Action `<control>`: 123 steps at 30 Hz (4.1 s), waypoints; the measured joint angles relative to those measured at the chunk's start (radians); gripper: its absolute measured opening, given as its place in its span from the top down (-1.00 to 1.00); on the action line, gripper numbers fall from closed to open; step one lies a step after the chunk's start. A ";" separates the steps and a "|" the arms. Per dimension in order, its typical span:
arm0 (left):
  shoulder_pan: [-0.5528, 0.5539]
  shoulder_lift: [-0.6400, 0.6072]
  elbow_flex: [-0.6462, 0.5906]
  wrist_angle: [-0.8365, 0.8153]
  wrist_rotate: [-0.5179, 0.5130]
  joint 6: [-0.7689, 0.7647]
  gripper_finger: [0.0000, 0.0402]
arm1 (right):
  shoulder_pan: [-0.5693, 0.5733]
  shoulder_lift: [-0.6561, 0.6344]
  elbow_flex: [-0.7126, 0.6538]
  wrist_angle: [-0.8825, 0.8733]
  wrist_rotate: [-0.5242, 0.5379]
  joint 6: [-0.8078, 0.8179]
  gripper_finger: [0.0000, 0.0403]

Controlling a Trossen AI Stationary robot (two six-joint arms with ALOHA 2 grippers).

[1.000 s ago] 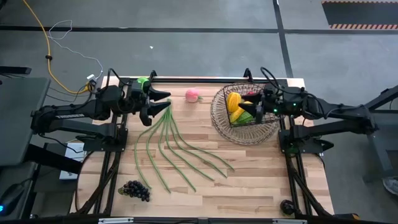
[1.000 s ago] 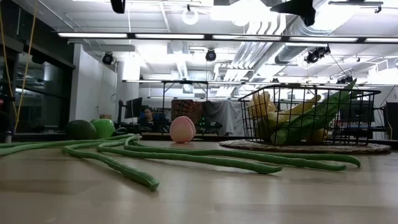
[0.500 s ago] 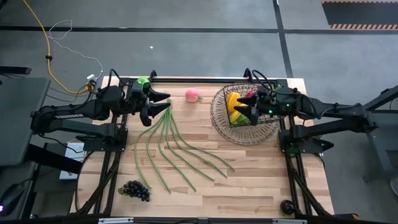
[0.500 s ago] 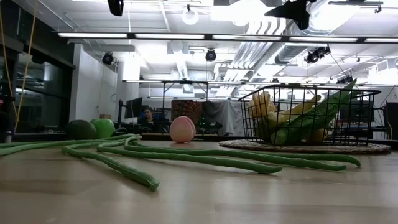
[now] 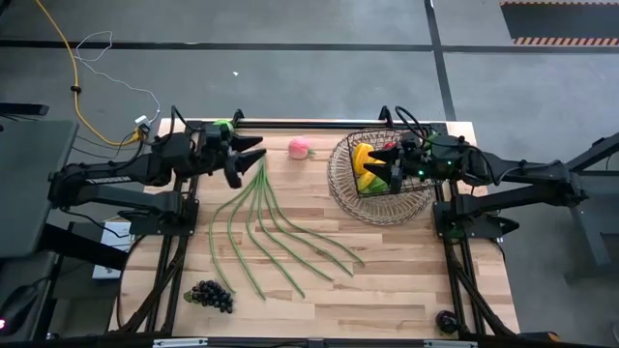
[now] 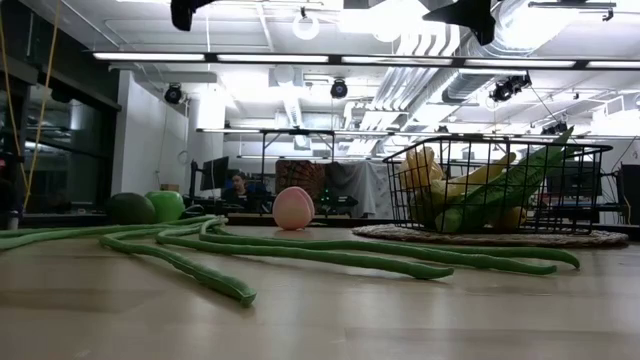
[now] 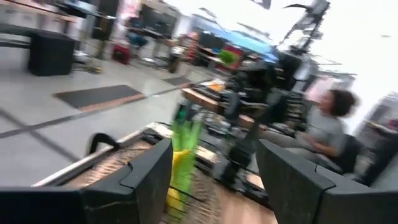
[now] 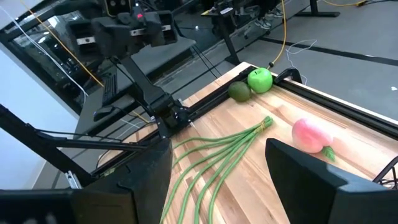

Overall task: Build produce basket
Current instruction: Put the pink peach into the wire basket

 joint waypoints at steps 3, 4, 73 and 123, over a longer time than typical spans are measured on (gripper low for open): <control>0.021 0.053 0.065 -0.120 -0.041 0.008 -0.10 | 0.000 0.000 0.000 0.000 0.000 0.000 -0.23; 0.037 0.079 0.096 -0.173 -0.040 0.009 -0.10 | 0.000 0.000 0.000 0.000 0.000 0.000 -0.23; 0.369 1.174 0.624 -0.614 0.030 0.056 -0.28 | 0.000 0.000 0.001 -0.062 -0.001 0.079 -0.23; -0.017 0.875 0.614 -0.044 0.098 0.228 -0.26 | -0.003 -0.019 0.001 0.332 0.015 -0.142 -0.23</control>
